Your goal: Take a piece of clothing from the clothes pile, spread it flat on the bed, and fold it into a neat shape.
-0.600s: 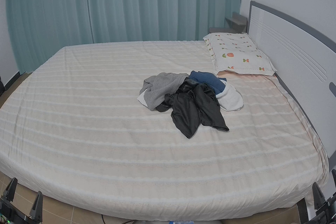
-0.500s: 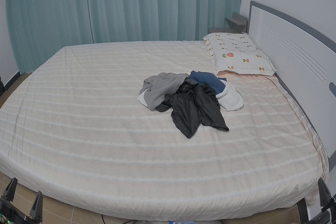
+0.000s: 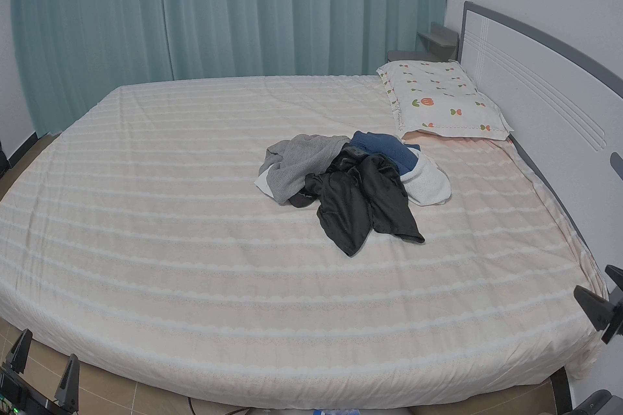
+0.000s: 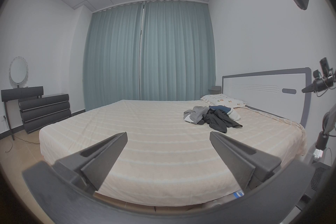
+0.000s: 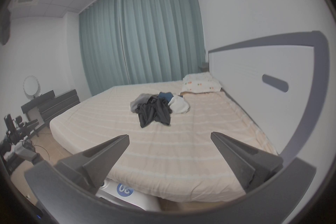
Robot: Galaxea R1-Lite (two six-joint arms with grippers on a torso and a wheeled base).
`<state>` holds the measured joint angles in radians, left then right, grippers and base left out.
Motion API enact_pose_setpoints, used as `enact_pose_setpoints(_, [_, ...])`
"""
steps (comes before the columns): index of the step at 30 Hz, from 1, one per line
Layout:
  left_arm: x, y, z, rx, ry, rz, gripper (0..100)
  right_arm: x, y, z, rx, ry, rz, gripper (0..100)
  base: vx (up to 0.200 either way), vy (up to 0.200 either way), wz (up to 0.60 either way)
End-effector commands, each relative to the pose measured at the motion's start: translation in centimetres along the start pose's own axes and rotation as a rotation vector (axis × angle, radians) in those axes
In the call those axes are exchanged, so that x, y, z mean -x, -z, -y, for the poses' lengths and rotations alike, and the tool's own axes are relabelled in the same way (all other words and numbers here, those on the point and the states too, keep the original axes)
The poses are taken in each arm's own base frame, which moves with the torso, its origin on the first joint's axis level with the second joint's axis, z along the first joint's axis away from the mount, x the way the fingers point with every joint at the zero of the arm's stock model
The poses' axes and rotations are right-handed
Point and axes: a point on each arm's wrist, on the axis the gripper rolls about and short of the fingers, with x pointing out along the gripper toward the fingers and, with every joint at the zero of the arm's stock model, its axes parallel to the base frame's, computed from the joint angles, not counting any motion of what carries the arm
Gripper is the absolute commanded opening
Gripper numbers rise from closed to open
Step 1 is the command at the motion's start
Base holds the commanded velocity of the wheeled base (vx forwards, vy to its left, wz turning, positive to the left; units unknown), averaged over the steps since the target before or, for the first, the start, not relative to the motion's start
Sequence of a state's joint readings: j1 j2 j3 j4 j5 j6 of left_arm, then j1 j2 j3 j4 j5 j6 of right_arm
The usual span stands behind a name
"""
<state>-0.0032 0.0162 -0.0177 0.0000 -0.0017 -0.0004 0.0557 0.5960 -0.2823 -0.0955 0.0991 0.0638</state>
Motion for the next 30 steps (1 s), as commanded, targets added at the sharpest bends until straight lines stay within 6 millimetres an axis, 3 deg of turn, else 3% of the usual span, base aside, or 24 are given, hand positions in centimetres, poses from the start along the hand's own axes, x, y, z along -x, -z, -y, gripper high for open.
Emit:
enact_pose_setpoints(1, [0.0,0.5,0.0,0.000,0.000,-0.001,100,-12.2,-1.3,-0.1,-0.110,-0.045,-0.349,100,0.000,0.000,0.00])
enact_pose_setpoints(5, [0.0,0.5,0.0,0.000,0.000,-0.001,100,-18.6,-0.8,0.1,-0.199,-0.004,-0.408,100,0.000,0.000,0.00])
enact_pose_setpoints(6, [0.0,0.5,0.0,0.000,0.000,-0.001,100,-19.3,-0.7,0.1,-0.209,0.002,-0.412,100,0.000,0.000,0.00])
enact_pose_setpoints(9, [0.0,0.5,0.0,0.000,0.000,-0.001,100,-25.1,0.3,0.1,-0.278,0.066,-0.432,100,0.000,0.000,0.00])
enact_pose_setpoints(10, [0.0,0.5,0.0,0.000,0.000,-0.001,100,-25.4,0.3,0.0,-0.282,0.066,-0.431,100,0.000,0.000,0.00])
enact_pose_setpoints(14, [0.0,0.5,0.0,0.001,0.000,-0.001,100,-31.6,2.0,-1.0,-0.358,0.101,-0.431,100,0.000,0.000,0.00])
enact_pose_setpoints(23, [0.0,0.5,0.0,0.003,0.000,-0.001,100,-40.4,6.0,-2.1,-0.399,0.172,-0.420,100,0.000,0.000,0.00])
enact_pose_setpoints(30, [0.0,0.5,0.0,0.007,0.000,-0.001,100,-44.3,8.2,-2.6,-0.392,0.188,-0.401,100,0.000,0.000,0.00])
